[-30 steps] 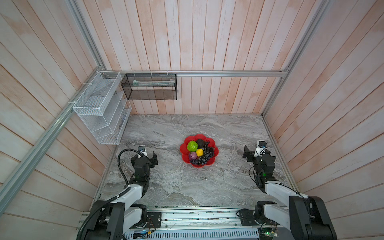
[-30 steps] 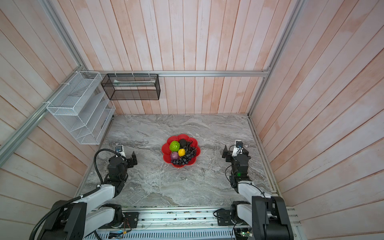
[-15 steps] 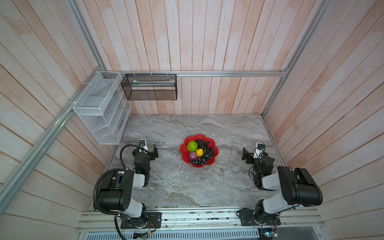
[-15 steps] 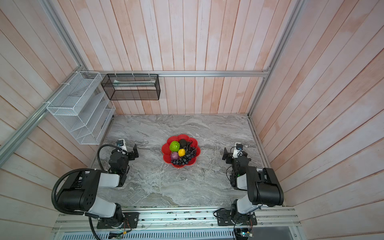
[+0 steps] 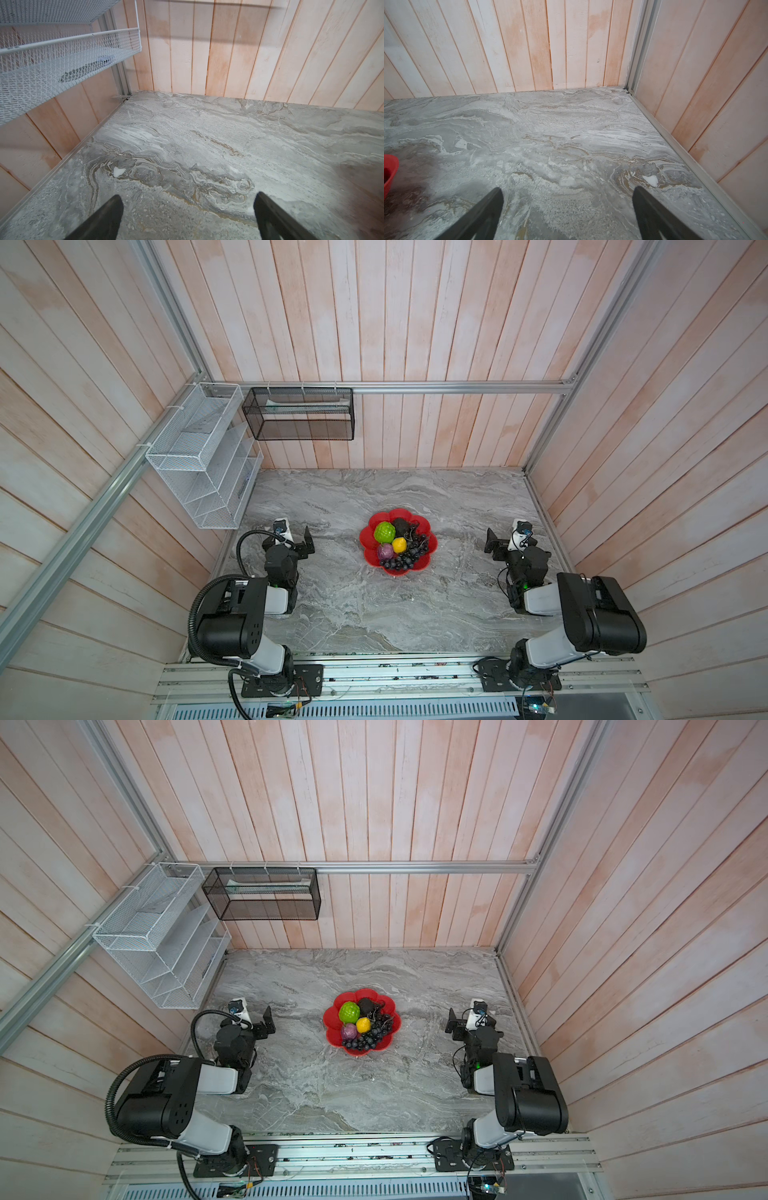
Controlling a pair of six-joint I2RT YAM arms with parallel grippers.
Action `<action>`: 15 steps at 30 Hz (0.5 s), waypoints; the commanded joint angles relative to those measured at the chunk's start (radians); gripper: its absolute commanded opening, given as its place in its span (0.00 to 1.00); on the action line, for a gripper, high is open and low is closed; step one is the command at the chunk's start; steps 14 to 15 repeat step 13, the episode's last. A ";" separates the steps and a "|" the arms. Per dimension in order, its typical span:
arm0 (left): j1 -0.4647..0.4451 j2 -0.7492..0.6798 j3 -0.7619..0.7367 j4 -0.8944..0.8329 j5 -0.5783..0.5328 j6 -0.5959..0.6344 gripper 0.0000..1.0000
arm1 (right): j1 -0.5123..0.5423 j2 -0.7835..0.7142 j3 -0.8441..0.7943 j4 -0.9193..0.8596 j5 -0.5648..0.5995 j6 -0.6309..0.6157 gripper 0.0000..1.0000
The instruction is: Place and organize the fake fruits in the fruit bowl
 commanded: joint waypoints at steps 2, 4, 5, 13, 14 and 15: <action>-0.001 -0.003 -0.010 0.040 0.016 -0.008 1.00 | -0.001 -0.009 0.010 -0.006 -0.007 0.002 0.98; 0.000 -0.002 -0.009 0.038 0.016 -0.007 1.00 | -0.001 -0.009 0.011 -0.006 -0.007 0.002 0.98; 0.000 -0.001 -0.006 0.037 0.015 -0.008 1.00 | 0.000 -0.009 0.010 -0.007 -0.007 0.001 0.98; 0.000 -0.003 -0.008 0.037 0.017 -0.007 1.00 | -0.001 -0.009 0.010 -0.006 -0.007 0.001 0.98; 0.000 -0.003 -0.008 0.037 0.017 -0.007 1.00 | -0.001 -0.009 0.010 -0.006 -0.007 0.001 0.98; 0.000 -0.003 -0.008 0.037 0.017 -0.007 1.00 | -0.001 -0.009 0.010 -0.006 -0.007 0.001 0.98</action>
